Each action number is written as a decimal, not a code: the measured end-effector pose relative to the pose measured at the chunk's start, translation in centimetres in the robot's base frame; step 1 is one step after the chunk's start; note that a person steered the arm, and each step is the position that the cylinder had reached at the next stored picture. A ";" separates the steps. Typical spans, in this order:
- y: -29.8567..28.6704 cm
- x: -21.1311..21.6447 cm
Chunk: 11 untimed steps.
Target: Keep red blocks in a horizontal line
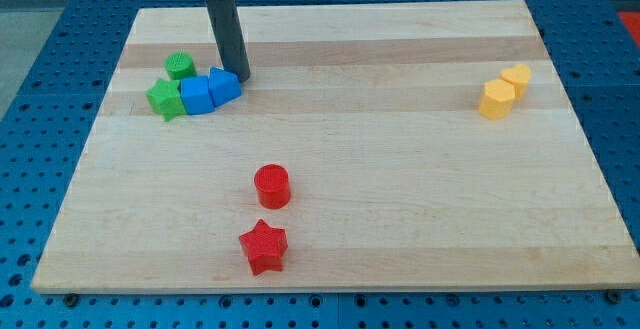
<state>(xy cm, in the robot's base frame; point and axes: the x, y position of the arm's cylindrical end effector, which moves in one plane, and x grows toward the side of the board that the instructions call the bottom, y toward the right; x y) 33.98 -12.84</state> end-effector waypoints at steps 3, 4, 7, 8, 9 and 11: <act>-0.4 6.0; -0.1 7.6; 5.5 14.4; 5.4 15.4; 5.4 16.2; 4.5 19.8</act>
<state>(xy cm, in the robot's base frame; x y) 53.79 -8.29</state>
